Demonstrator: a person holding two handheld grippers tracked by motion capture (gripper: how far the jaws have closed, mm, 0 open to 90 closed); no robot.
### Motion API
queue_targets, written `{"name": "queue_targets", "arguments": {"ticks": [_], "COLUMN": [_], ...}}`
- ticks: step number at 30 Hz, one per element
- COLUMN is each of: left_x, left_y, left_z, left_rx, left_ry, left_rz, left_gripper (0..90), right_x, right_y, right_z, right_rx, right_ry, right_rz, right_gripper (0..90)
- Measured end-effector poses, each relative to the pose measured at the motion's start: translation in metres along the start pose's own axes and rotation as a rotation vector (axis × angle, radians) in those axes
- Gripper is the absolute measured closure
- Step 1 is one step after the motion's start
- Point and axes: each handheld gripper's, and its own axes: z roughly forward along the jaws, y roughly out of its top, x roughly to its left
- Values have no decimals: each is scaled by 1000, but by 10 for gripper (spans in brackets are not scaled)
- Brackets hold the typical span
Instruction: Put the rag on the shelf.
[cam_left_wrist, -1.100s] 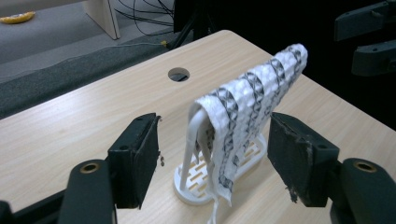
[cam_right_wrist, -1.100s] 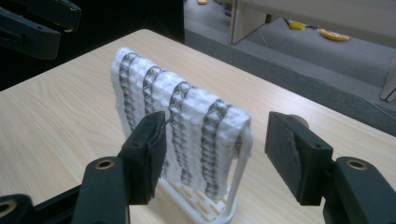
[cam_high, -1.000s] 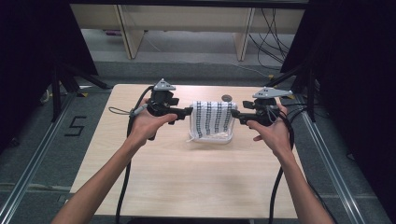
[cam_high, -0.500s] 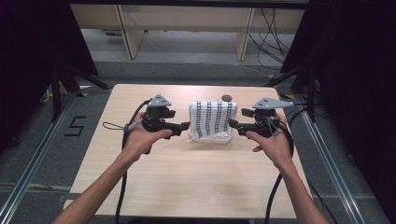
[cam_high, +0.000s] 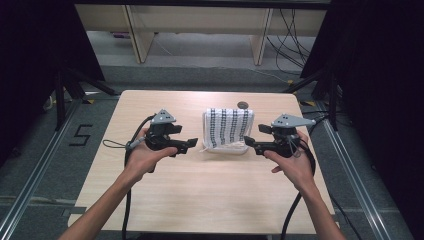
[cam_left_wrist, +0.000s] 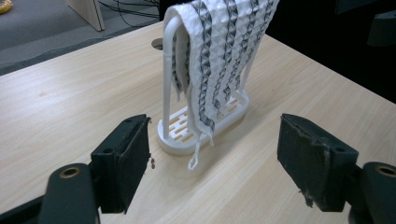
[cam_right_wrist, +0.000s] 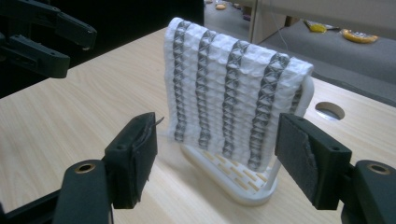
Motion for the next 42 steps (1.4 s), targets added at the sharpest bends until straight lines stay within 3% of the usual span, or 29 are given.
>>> {"name": "queue_targets", "arguments": {"ticks": [5,6,7,8,10,11,12,17,23,25,27,32,33,34,35,37,39,40,42], "left_x": [3,3,4,4,2,1,0,-5,-8,-8,-10,-12,-13,-12,-14,-14,-15,-15,-15], "left_y": [-6,-8,-9,-10,-12,-13,-14,-23,-32,-35,-38,-47,-50,-51,-54,-58,-63,-65,-69], "left_z": [-1,-1,-1,-1,0,-1,-1,-2,-4,-6,-8,-11,-11,-12,-11,-12,-11,-11,-10], "left_rx": [4,0,0,1,0,0,3,15,14,12,10,19,12,35,22,50,37,40,51], "left_ry": [-4,0,-7,-7,-13,-12,-16,-34,-15,-14,-1,-13,-13,-5,-5,-8,-22,-20,-23], "left_rz": [11,3,0,5,7,7,8,18,30,31,40,46,45,64,53,77,59,62,73], "left_gripper": [250,250,250,250,248,248,248,239,239,239,239,239,238,239,239,239,239,238,238], "right_x": [5,4,5,6,7,5,6,10,16,16,18,20,22,20,21,22,23,21,24], "right_y": [-7,-8,-9,-10,-13,-13,-15,-21,-28,-31,-34,-42,-44,-45,-47,-50,-53,-54,-57], "right_z": [0,2,1,3,3,4,5,5,2,2,2,2,2,3,3,3,2,3,1], "right_rx": [16,2,21,5,16,12,0,22,48,44,50,52,69,51,69,70,74,62,74], "right_ry": [7,5,12,6,12,24,5,31,34,36,42,36,40,39,39,42,36,36,36], "right_rz": [6,-14,-2,4,10,-14,-1,6,17,-3,17,6,31,10,24,19,27,7,23], "right_gripper": [307,307,306,305,305,305,305,305,305,304,304,304,304,304,304,304,303,303,297]}}
